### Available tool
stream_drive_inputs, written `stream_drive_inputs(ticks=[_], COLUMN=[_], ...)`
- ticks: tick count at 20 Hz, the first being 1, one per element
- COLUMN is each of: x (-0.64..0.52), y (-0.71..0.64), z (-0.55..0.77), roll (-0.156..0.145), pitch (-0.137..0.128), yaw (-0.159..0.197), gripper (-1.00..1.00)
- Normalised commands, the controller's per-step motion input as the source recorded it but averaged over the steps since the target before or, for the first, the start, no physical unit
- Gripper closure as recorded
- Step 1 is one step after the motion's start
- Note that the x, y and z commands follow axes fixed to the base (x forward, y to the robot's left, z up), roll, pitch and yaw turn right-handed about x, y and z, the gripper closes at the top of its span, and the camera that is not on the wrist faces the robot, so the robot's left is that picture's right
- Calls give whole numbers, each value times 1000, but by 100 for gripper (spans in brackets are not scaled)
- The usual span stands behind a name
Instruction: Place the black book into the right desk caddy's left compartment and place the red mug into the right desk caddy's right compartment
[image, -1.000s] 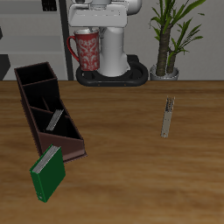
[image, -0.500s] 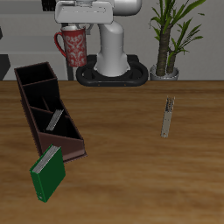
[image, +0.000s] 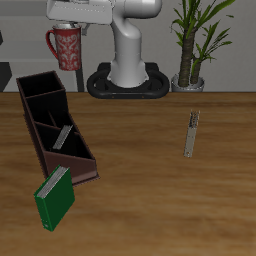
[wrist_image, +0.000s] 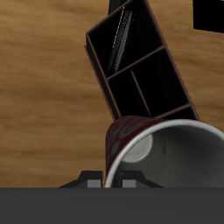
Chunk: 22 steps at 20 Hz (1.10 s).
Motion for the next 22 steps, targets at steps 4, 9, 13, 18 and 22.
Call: stream_drive_inputs(ticks=[4, 9, 13, 18, 22], x=[-106, -251, -171, -43, 107], y=[-155, -199, -166, -176, -258], z=[9, 10, -22, 93, 118], roll=[-18, -3, -17, -18, -34], pitch=[12, -6, -12, -19, -9], yaw=[-6, 18, 39, -21, -78], gripper=[100, 100, 100, 100, 100])
